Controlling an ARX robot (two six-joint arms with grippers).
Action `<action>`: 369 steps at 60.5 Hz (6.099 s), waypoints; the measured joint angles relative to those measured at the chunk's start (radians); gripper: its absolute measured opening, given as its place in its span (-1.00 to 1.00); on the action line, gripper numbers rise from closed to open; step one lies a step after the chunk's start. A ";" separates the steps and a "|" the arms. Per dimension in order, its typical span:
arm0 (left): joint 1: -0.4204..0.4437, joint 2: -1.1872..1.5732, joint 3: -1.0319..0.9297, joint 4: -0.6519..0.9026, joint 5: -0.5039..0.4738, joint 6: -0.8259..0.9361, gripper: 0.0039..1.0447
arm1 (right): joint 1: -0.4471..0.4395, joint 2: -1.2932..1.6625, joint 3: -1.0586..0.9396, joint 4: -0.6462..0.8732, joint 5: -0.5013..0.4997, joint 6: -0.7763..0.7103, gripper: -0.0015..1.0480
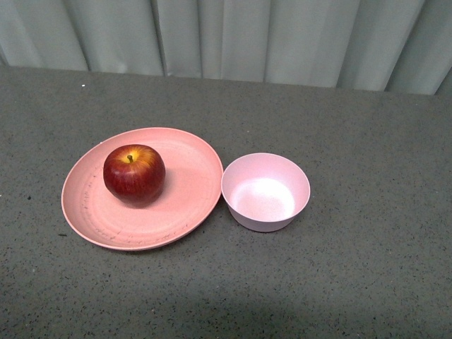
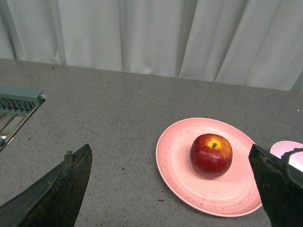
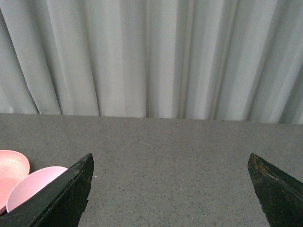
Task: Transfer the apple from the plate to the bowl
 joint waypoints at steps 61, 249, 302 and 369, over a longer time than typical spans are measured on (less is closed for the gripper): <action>-0.122 1.509 0.765 0.332 0.126 -0.101 0.88 | 0.000 0.000 0.000 0.000 0.000 0.000 0.82; -0.560 1.681 1.008 0.135 0.141 -0.250 0.43 | 0.000 0.000 0.000 0.000 0.000 0.000 0.82; -0.553 1.833 1.003 0.197 0.094 -0.222 0.42 | 0.000 0.000 0.000 0.000 0.000 0.000 0.82; -0.524 1.302 0.619 0.415 -0.141 -0.204 0.79 | 0.000 0.000 0.000 0.000 0.000 0.000 0.82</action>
